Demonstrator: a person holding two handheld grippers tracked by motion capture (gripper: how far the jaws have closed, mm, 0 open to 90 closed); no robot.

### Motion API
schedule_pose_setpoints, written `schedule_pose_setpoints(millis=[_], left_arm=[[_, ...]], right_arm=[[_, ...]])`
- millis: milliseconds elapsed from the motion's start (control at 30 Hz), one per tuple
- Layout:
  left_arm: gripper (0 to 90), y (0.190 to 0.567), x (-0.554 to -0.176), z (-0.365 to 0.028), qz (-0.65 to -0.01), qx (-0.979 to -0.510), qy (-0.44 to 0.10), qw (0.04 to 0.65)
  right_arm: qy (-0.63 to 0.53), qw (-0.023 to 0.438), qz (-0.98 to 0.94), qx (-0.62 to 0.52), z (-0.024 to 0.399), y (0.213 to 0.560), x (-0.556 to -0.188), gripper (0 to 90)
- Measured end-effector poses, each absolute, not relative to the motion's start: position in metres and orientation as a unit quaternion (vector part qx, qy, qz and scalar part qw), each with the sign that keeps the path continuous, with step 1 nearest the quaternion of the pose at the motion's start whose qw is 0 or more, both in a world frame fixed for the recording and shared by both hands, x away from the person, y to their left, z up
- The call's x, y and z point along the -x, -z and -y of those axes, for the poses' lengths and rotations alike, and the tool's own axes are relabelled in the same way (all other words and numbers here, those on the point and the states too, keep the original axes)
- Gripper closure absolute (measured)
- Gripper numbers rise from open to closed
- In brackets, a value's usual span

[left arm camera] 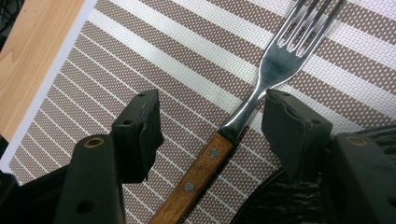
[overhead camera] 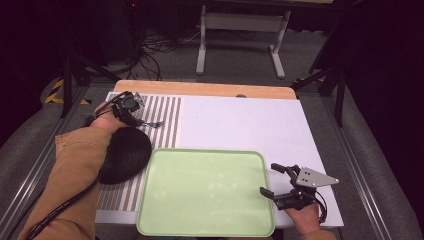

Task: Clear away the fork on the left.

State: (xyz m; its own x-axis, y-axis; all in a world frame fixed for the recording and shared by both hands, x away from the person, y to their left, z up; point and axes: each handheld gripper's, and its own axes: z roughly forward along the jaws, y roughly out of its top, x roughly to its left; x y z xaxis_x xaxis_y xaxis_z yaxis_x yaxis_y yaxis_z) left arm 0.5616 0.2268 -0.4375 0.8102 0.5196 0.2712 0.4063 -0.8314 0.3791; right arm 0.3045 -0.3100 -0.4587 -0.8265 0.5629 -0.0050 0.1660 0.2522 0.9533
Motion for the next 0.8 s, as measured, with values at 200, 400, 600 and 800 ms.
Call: schedule_pose_setpoints(millis=[200, 400, 600, 800], left_arm=[[41.0, 0.4411, -0.5631, -0.2245, -0.238, -0.945, -0.182, 0.128], [45.0, 0.4444, -0.5641, -0.2259, -0.235, -0.950, -0.185, 0.085], [48.7, 0.4460, -0.5649, -0.2246, -0.213, -0.958, -0.185, 0.059], [53.5, 0.4467, -0.5659, -0.2262, -0.194, -0.963, -0.179, 0.054]], right_arm=[[-0.565, 0.177, -0.770, -0.239, 0.3120, 0.4584, -0.3023, 10.2], [-0.564, 0.176, -0.771, -0.239, 0.3125, 0.4595, -0.3024, 10.2], [-0.567, 0.174, -0.769, -0.238, 0.3129, 0.4596, -0.3025, 10.2], [-0.568, 0.181, -0.766, -0.242, 0.3155, 0.4589, -0.3009, 10.3]])
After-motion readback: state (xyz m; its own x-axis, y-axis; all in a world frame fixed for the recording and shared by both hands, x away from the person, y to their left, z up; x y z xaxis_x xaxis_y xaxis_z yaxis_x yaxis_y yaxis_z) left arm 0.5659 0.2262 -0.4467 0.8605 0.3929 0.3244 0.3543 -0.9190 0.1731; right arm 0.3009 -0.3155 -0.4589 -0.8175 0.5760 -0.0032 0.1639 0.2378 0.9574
